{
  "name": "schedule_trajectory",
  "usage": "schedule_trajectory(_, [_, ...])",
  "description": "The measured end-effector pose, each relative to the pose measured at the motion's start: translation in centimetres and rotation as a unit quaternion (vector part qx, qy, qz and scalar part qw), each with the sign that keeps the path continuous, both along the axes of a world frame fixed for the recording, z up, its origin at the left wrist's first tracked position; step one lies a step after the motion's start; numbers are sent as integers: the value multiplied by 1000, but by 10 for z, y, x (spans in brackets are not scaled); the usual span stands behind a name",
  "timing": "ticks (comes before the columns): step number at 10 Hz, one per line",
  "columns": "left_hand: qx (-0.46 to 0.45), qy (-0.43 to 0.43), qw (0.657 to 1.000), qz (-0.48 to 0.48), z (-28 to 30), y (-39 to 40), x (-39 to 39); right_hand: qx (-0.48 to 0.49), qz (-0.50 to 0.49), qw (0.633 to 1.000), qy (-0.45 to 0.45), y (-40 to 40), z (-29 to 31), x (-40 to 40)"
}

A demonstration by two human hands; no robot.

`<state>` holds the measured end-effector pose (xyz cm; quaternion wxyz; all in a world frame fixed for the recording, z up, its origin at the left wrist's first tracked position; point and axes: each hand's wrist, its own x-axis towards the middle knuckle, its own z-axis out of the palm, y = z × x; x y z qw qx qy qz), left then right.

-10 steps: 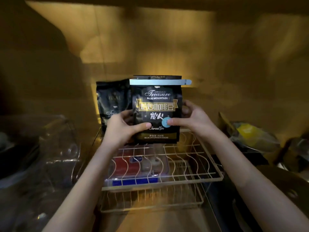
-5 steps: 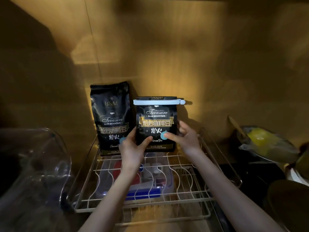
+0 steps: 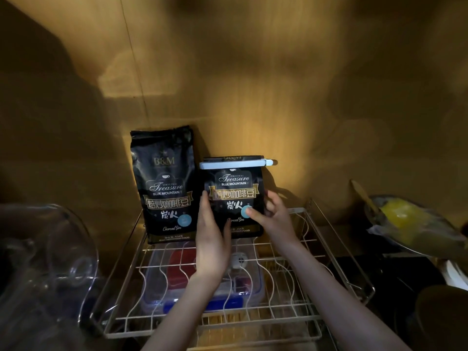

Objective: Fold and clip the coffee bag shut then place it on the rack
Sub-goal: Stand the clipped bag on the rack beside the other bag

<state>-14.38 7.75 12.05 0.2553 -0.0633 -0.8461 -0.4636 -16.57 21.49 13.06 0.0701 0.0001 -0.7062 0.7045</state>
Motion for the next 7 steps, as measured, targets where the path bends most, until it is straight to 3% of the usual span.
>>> schedule_trajectory(1, [-128,46,991,13,-7,-1,-5,9,-6,1000,6,-4,0,-1])
schedule_trajectory(2, [-192,58,980,12,-12,0,-11,27,-10,1000,2,-6,0,-2])
schedule_trajectory(4, [-161,31,986,-6,8,-1,0,152,-4,988,-30,-4,31,7])
schedule_trajectory(5, [-132,9,991,-34,46,-12,6,213,-18,977,15,1,78,31])
schedule_trajectory(6, [-148,-10,986,-70,101,-29,13,93,-10,984,152,16,145,87])
schedule_trajectory(7, [-222,30,972,-75,159,-44,18,10,93,924,372,38,199,132])
